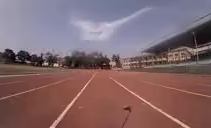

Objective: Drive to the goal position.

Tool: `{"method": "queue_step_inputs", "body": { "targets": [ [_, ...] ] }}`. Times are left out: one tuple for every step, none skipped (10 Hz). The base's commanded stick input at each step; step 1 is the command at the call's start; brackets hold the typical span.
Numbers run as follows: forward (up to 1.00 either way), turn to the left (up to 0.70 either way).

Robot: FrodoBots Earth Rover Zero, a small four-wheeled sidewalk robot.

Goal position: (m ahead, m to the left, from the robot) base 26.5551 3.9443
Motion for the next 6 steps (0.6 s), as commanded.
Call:
{"method": "queue_step_inputs", "body": {
  "targets": [
    [0.7, 0.0],
    [0.7, 0.0],
    [0.7, 0.0],
    [0.7, 0.0],
    [0.7, 0.0],
    [0.7, 0.0]
  ]
}}
